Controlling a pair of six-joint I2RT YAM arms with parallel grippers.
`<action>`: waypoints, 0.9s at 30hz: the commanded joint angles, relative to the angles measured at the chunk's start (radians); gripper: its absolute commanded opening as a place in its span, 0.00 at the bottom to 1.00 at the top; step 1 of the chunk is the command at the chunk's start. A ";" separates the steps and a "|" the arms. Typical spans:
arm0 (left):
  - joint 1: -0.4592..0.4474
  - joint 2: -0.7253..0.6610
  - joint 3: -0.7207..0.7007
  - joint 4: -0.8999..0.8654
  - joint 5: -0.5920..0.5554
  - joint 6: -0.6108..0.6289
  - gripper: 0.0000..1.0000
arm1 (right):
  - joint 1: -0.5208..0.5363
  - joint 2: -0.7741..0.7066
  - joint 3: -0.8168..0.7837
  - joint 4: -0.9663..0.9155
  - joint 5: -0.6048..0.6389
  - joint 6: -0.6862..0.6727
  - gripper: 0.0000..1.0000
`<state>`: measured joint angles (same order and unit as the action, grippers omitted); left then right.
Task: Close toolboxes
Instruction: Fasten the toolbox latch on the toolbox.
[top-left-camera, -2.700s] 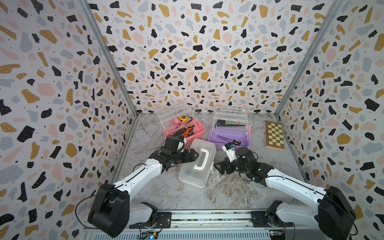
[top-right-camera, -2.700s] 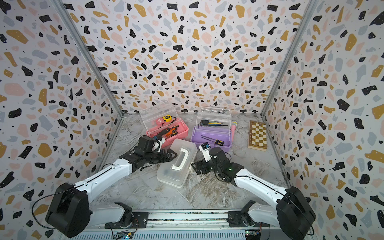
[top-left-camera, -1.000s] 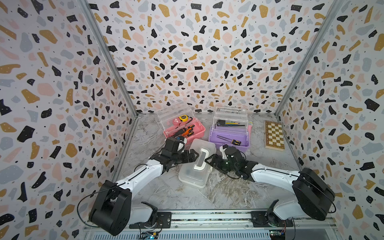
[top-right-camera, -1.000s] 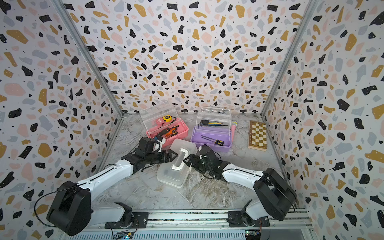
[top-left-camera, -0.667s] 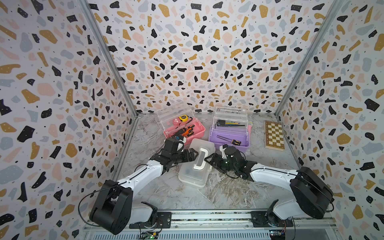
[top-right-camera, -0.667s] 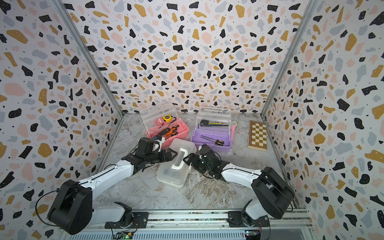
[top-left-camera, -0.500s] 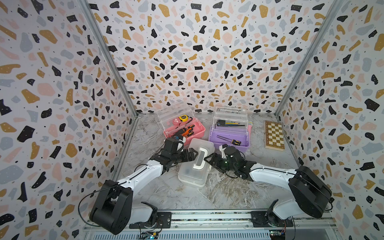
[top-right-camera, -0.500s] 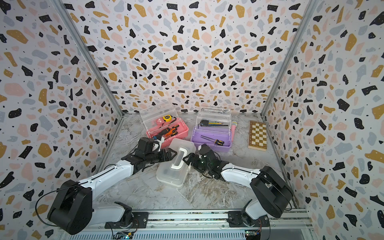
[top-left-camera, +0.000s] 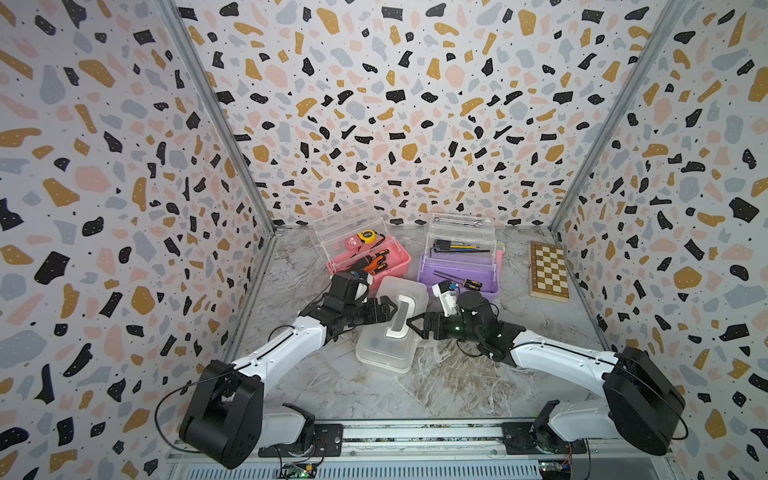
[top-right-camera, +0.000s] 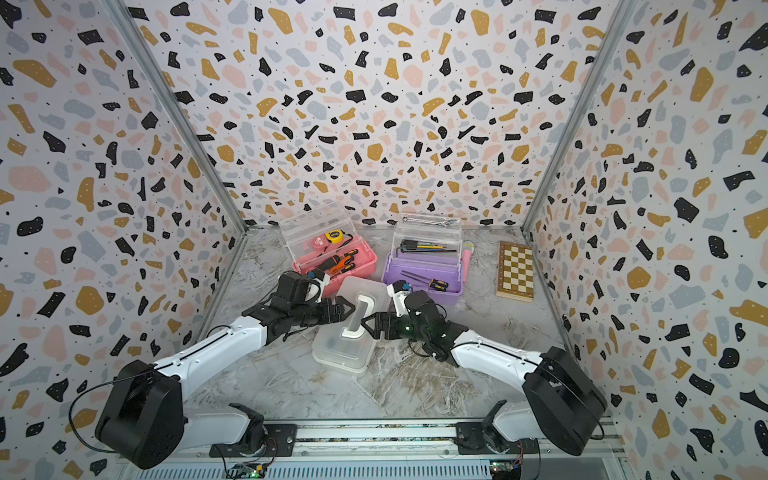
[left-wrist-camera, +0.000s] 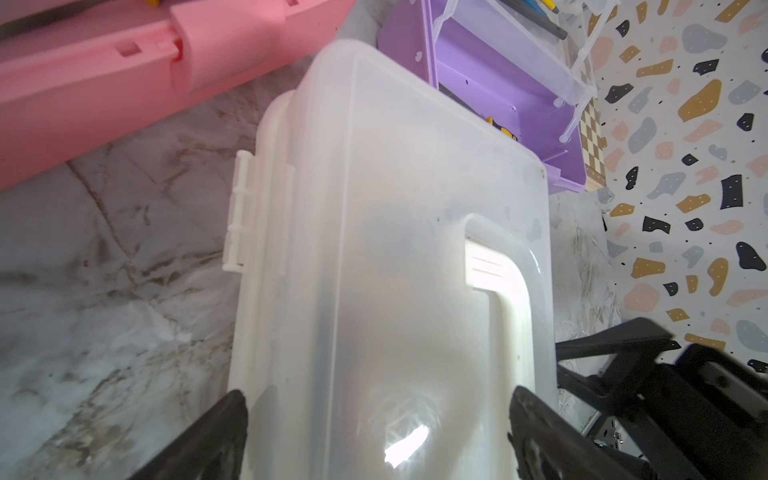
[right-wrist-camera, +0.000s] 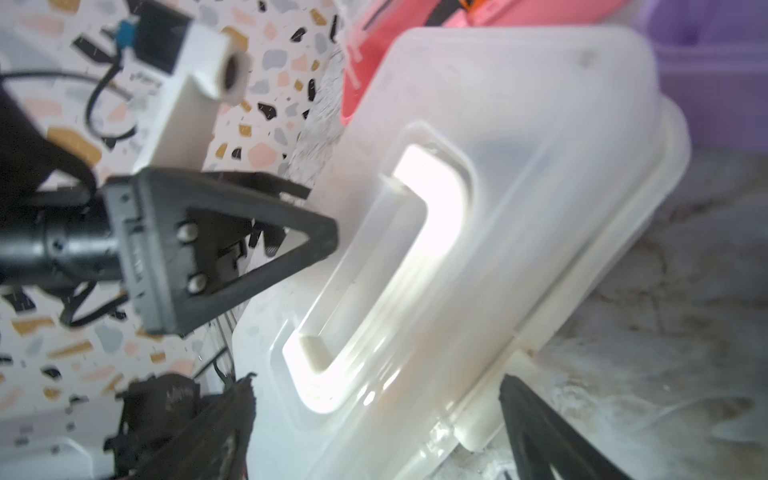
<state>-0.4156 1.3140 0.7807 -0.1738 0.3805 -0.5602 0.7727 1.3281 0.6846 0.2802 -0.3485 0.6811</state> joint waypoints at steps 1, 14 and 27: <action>-0.009 -0.001 0.038 -0.051 0.018 0.015 0.96 | -0.028 -0.018 -0.008 -0.051 -0.068 -0.285 0.94; -0.009 0.022 0.057 -0.065 0.024 0.016 0.96 | -0.085 0.007 -0.135 -0.023 -0.149 -0.696 0.94; -0.005 0.048 0.063 -0.059 0.030 0.021 0.96 | -0.089 0.181 -0.160 0.200 -0.117 -0.889 0.63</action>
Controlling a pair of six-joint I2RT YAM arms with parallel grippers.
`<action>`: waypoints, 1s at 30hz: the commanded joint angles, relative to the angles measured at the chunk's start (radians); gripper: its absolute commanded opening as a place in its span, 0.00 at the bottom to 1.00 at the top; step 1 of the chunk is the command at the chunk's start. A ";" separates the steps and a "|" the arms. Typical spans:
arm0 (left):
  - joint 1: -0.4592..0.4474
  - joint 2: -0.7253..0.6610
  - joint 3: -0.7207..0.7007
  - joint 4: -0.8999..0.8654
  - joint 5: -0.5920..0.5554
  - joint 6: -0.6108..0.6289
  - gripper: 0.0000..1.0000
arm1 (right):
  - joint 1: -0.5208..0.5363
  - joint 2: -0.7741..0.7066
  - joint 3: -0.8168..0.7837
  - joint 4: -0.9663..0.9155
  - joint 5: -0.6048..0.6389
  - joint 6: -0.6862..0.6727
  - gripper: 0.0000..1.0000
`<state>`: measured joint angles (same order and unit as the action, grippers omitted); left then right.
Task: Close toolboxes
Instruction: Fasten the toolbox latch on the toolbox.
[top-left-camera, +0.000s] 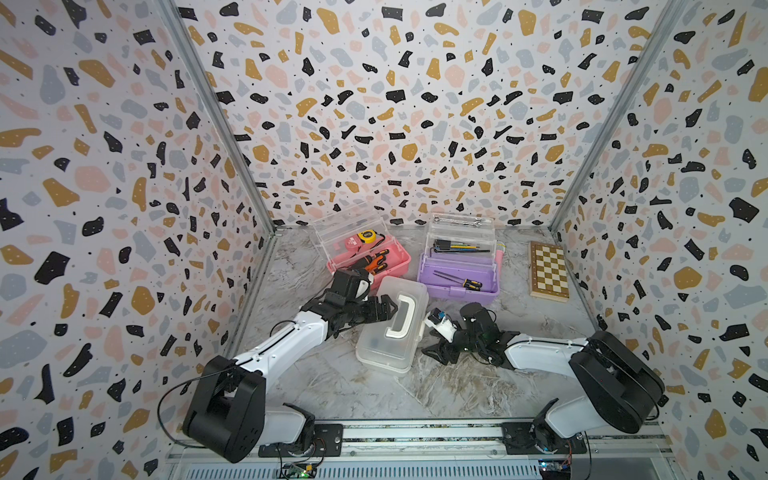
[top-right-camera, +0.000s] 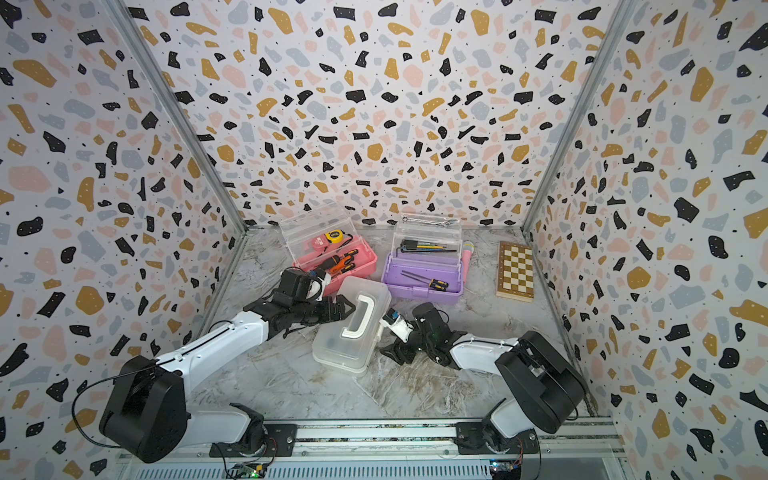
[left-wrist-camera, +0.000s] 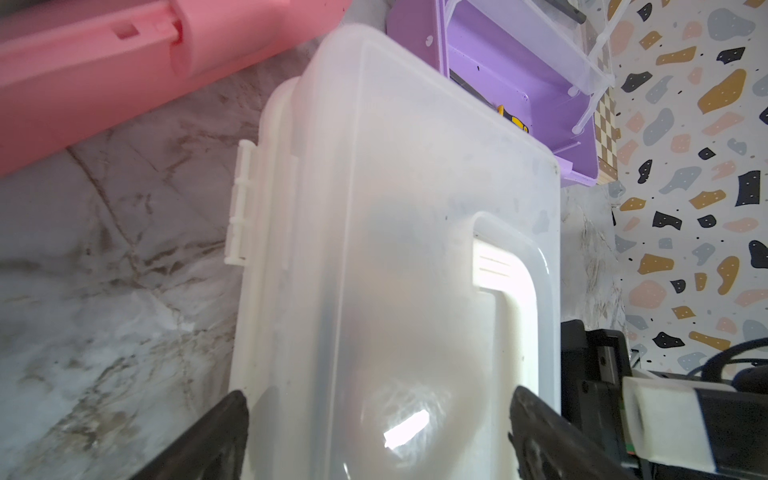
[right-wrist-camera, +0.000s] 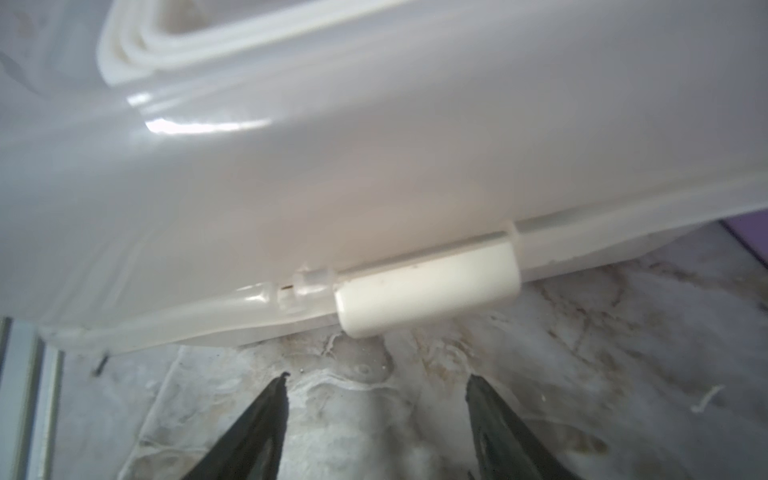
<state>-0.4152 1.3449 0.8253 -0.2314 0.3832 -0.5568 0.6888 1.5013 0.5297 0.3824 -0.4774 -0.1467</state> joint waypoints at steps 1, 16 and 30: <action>-0.004 0.017 0.018 -0.003 0.028 0.018 0.96 | -0.007 0.012 -0.006 0.114 0.015 -0.064 0.62; 0.001 0.031 0.019 -0.008 0.024 0.024 0.97 | -0.031 0.085 0.007 0.290 -0.039 -0.054 0.63; 0.008 0.025 0.010 -0.006 0.015 0.031 0.97 | -0.031 0.022 0.028 0.183 -0.046 -0.119 0.39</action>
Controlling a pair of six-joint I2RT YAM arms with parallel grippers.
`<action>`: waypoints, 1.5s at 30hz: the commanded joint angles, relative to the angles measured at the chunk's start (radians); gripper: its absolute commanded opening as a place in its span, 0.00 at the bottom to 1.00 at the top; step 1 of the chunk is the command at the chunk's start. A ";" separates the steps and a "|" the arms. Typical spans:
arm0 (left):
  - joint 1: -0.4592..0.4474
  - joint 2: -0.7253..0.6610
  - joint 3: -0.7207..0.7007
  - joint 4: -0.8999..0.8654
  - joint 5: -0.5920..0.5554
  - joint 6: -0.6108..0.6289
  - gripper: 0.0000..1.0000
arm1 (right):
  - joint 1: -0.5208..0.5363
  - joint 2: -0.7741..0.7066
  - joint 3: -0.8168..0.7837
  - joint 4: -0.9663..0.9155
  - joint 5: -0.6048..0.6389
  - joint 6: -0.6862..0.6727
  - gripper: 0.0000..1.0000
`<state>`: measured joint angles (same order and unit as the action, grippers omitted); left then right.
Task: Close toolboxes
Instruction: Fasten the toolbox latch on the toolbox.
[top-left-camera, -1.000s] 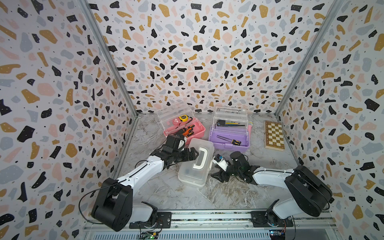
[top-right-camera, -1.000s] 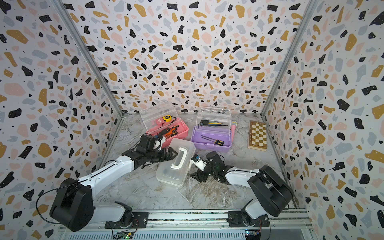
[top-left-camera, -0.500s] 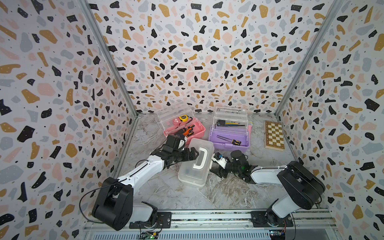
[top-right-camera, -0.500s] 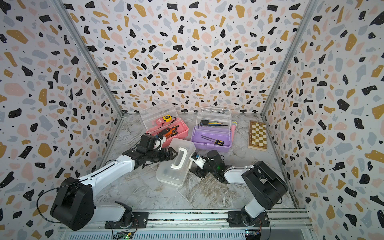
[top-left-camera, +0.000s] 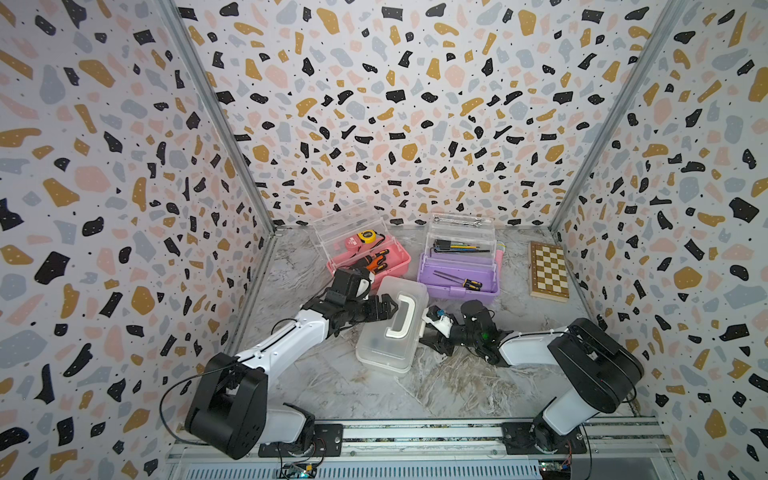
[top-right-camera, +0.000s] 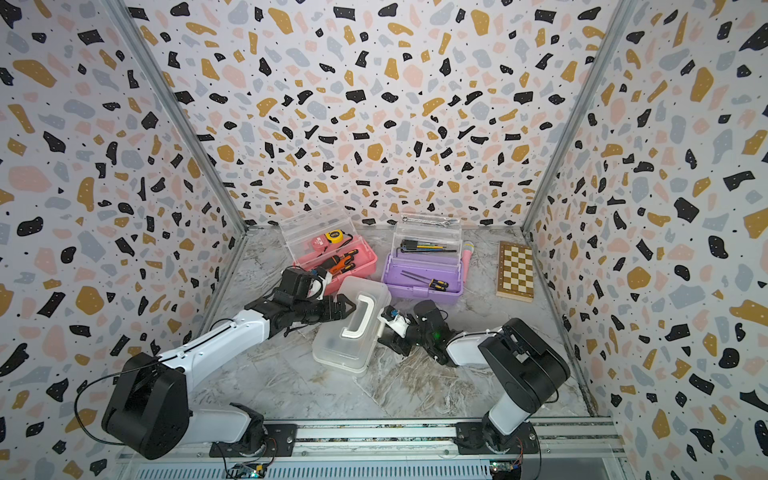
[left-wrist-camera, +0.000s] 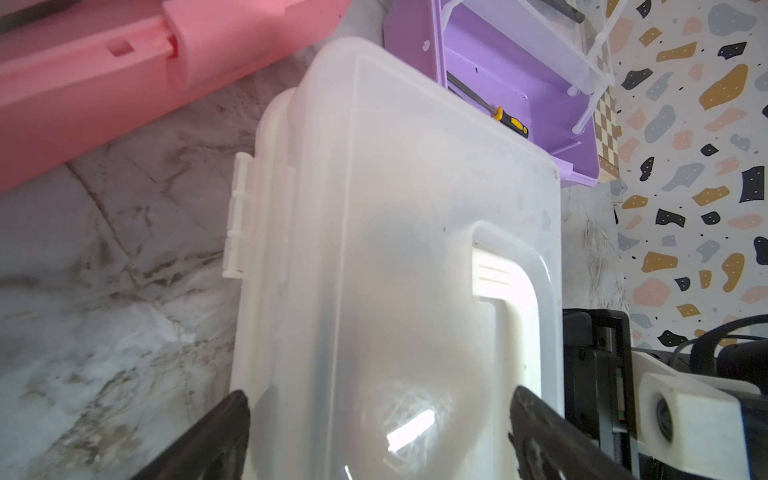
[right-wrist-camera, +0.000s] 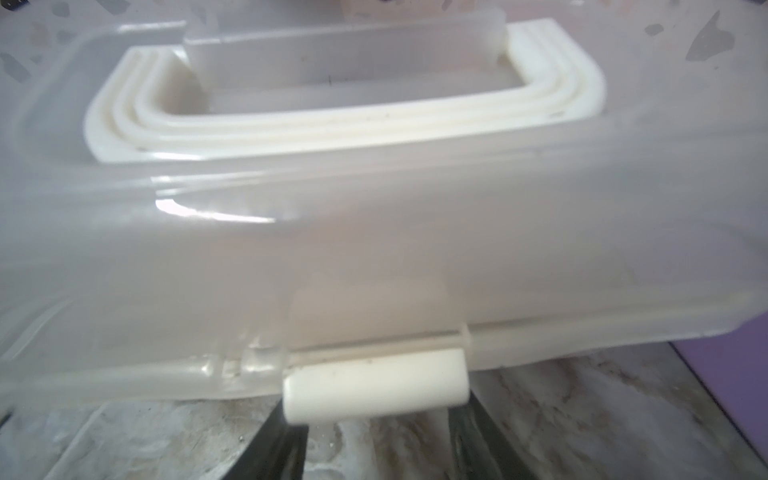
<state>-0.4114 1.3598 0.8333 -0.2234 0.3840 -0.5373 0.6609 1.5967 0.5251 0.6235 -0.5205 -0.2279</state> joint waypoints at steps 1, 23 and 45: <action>0.005 0.010 0.001 -0.014 0.014 0.011 0.97 | -0.003 -0.082 0.036 -0.085 0.000 -0.047 0.39; 0.004 0.010 -0.035 -0.016 -0.008 0.045 0.95 | 0.075 -0.070 0.388 -0.685 0.096 -0.159 0.38; 0.003 0.021 -0.068 0.024 0.024 0.037 0.94 | 0.106 0.092 0.593 -0.907 0.134 -0.189 0.32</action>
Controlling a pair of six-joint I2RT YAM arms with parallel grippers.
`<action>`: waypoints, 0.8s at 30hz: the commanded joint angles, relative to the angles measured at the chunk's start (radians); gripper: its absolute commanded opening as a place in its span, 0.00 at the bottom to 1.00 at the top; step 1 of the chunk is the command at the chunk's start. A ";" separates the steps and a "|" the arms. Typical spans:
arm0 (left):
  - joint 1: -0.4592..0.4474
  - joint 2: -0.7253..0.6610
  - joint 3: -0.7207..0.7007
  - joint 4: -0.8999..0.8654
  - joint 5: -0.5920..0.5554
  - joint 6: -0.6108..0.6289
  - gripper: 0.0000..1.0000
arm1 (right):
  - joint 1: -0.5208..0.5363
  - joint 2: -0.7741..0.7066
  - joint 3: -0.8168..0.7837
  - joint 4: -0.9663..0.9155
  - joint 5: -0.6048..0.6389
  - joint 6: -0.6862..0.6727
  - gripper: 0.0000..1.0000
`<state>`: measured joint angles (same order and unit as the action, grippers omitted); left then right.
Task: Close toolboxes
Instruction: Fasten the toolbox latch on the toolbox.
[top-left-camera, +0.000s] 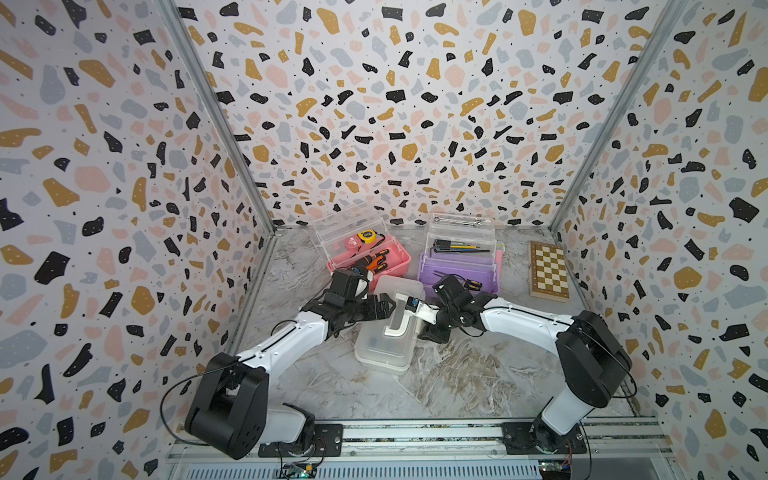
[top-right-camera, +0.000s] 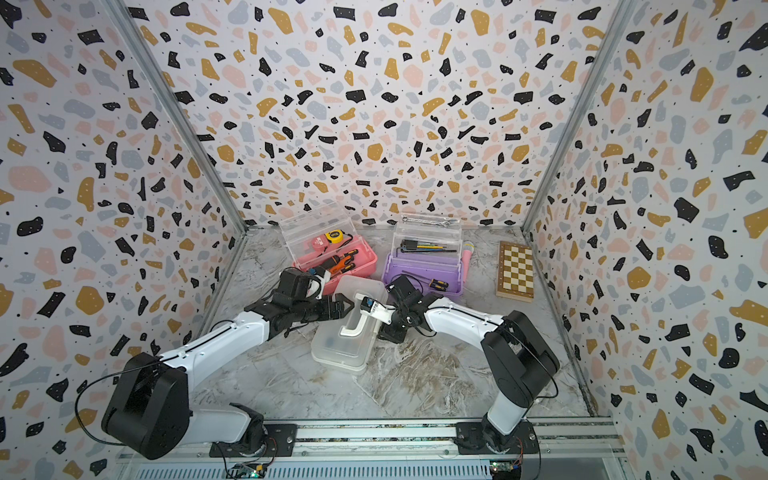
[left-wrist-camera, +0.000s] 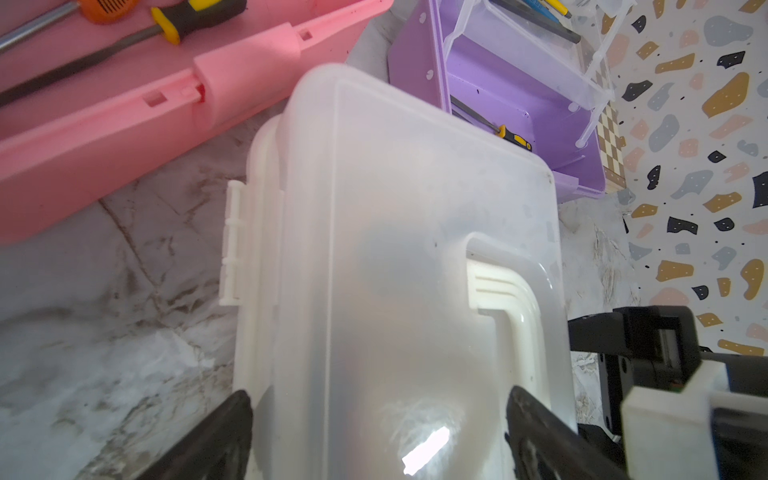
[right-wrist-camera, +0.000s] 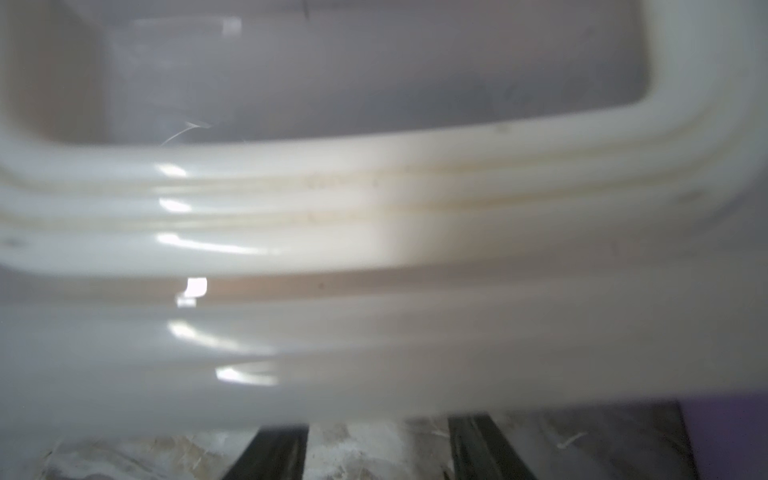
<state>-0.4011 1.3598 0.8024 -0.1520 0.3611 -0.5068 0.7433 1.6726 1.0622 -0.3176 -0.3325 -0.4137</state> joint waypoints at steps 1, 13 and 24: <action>-0.007 0.019 -0.038 -0.047 0.045 0.005 0.94 | 0.026 0.022 0.053 0.045 -0.054 0.001 0.32; -0.008 0.014 -0.037 -0.056 0.036 0.006 0.94 | 0.026 0.035 0.029 0.092 -0.050 0.024 0.30; -0.008 -0.025 -0.029 -0.077 0.004 -0.007 0.95 | 0.013 -0.065 -0.075 0.149 -0.014 0.071 0.76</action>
<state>-0.4015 1.3472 0.7982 -0.1619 0.3576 -0.5083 0.7490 1.6733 1.0084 -0.2379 -0.3260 -0.3729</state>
